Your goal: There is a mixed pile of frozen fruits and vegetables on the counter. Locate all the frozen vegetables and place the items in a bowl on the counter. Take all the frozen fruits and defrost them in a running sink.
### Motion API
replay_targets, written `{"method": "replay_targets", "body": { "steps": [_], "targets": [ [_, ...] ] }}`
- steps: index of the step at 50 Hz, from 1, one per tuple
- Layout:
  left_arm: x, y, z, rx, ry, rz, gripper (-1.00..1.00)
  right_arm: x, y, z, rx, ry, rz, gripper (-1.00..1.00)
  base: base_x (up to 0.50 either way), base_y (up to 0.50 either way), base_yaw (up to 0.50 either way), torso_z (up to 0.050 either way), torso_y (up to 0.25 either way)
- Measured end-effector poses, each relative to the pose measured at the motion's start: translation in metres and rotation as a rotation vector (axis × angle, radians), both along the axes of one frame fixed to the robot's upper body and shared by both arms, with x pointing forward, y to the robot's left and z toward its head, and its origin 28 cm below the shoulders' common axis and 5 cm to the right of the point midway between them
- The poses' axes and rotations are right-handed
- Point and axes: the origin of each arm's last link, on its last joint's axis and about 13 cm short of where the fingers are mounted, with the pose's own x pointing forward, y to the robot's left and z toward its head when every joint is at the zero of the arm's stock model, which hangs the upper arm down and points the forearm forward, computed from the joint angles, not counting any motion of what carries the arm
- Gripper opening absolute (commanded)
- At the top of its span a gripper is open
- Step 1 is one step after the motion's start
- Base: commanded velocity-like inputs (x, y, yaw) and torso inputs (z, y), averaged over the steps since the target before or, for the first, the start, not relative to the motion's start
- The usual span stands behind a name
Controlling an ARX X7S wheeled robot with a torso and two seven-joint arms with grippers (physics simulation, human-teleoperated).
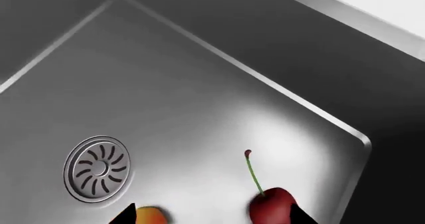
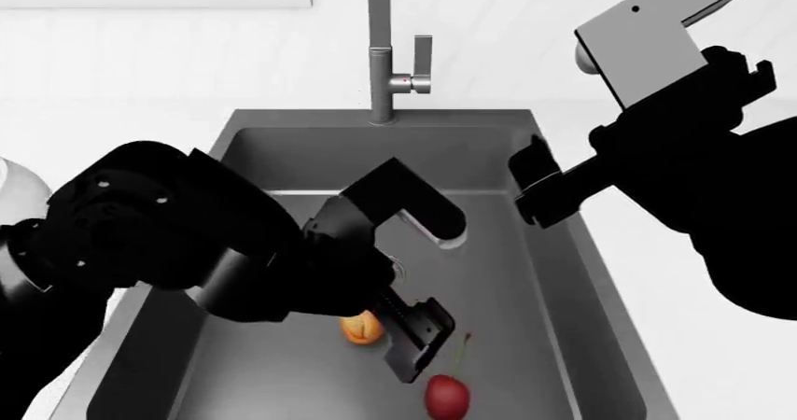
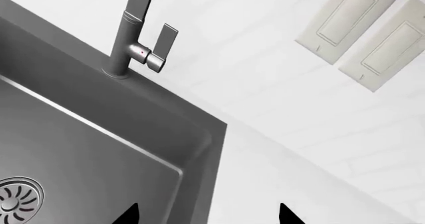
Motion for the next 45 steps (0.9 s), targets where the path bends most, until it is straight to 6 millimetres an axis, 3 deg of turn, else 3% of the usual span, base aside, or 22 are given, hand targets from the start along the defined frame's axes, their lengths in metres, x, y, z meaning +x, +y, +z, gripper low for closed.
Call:
{"method": "replay_targets", "body": {
  "steps": [18,45],
  "targets": [
    [-0.02,0.026,0.03,-0.004,-0.173,0.119,1.0,-0.01,-0.005,0.011,0.015,-0.053,-0.024,1.0,0.0,0.0,0.0,0.0,0.0],
    [-0.072,0.081,0.087,-0.044,-0.548,0.416,1.0,-0.025,-0.013,0.024,0.108,-0.241,-0.023,1.0,0.0,0.0,0.0,0.0,0.0]
  ]
}}
